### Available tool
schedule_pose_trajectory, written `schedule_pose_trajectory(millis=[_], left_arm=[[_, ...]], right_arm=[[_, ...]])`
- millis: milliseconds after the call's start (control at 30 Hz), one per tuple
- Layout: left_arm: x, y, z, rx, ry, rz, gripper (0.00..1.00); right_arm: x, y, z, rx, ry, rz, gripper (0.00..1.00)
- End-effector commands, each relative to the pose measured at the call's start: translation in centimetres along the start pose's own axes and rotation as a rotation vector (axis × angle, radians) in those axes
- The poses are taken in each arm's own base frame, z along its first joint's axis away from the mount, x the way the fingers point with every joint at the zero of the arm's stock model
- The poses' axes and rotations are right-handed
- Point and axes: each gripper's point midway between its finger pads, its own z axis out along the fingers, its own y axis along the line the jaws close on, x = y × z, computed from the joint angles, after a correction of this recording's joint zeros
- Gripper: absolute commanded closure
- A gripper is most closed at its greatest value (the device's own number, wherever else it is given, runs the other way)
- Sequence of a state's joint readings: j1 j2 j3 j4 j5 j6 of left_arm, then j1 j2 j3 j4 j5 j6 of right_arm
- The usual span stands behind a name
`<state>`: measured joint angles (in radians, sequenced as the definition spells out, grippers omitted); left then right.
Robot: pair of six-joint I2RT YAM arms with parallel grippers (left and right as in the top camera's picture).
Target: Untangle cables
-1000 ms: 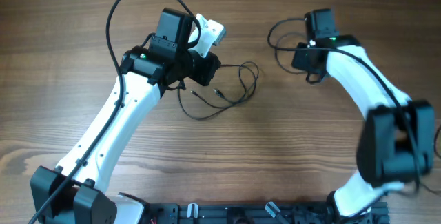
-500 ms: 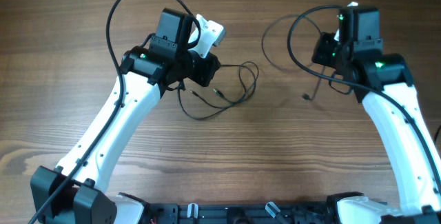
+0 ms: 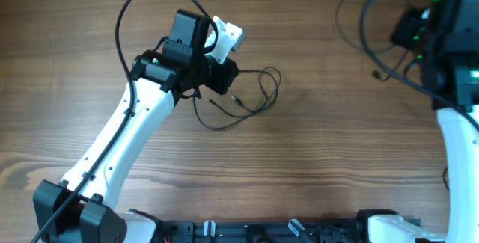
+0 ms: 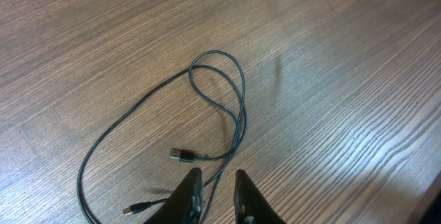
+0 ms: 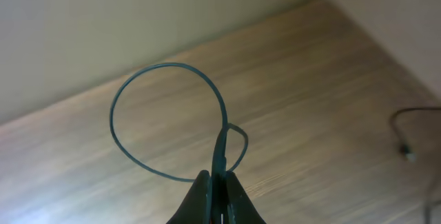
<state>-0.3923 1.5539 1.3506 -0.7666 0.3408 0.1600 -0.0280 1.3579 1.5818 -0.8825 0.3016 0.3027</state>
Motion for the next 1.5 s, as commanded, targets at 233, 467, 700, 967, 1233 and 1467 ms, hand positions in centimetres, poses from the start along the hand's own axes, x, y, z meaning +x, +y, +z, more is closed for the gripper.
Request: schedule_pose_trajectory(millis=[233, 467, 700, 967, 1233, 1467], left_arm=[[0.4, -0.1, 0.3, 0.018, 0.012, 0.011, 0.83], [0.4, -0.2, 0.3, 0.027, 0.013, 0.009, 0.83], [1.2, -0.4, 0.3, 0.031, 0.042, -0.011, 0.83], [1.8, -0.5, 0.3, 0.032, 0.067, -0.069, 0.82], [1.3, -0.7, 0.4, 0.035, 0.050, -0.078, 0.82], [1.3, -0.9, 0.4, 0.038, 0.052, -0.075, 0.82]], right_arm=[[-5.0, -12.3, 1.3, 0.263, -0.140, 0.173, 0.96], [-4.1, -16.3, 9.2, 0.245, -0.061, 0.217, 0.96], [-4.2, -20.3, 16.7, 0.299, 0.001, 0.264, 0.96], [-2.6, -29.8, 20.0, 0.501, 0.038, 0.370, 0.96], [0.6, -31.6, 22.8, 0.510, 0.113, 0.375, 0.96], [0.8, -31.7, 22.9, 0.512, 0.121, 0.375, 0.96]])
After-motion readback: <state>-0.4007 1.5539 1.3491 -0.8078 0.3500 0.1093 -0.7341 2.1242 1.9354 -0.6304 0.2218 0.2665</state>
